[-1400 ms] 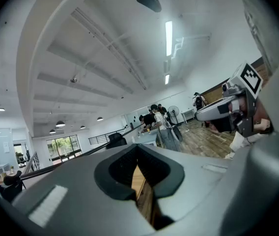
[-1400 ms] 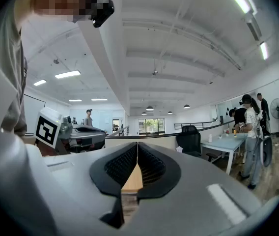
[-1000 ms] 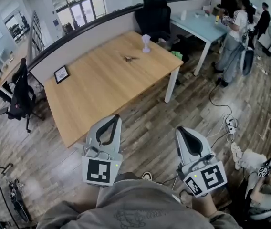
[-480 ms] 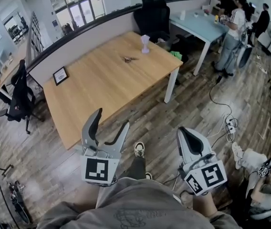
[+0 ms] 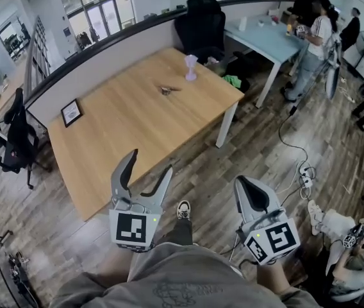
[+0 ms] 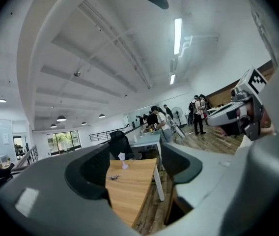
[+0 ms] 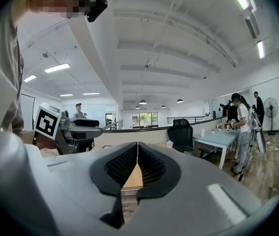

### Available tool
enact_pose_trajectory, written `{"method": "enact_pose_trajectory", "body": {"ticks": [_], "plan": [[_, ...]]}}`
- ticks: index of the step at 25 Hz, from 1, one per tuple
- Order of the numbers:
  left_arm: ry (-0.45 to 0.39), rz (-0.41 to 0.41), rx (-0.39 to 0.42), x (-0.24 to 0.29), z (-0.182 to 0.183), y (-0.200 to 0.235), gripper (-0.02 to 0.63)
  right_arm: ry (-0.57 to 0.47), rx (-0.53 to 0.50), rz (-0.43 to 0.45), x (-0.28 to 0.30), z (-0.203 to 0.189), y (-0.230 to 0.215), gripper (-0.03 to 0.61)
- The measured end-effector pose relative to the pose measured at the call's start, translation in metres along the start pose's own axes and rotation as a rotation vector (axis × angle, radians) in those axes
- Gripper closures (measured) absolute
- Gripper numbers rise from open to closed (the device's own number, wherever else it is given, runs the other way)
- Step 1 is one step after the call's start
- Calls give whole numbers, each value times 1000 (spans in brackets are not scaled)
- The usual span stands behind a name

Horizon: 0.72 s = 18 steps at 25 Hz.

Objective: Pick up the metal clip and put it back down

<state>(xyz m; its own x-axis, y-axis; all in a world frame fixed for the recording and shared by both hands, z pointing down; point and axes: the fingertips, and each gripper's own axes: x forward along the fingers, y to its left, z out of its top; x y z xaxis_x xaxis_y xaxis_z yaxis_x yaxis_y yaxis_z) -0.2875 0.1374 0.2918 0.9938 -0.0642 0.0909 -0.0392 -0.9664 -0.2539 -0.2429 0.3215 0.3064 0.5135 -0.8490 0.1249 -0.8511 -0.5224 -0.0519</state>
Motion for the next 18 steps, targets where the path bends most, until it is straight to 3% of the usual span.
{"method": "enact_pose_trajectory", "body": {"ticks": [6,18], "plan": [[12,-22,-38,74,-12,34,298,43,-15,-19,73,5,-37,565],[33,-23,-17,189,-36,122,299,84,-30,5,215,29,-70,565]]}}
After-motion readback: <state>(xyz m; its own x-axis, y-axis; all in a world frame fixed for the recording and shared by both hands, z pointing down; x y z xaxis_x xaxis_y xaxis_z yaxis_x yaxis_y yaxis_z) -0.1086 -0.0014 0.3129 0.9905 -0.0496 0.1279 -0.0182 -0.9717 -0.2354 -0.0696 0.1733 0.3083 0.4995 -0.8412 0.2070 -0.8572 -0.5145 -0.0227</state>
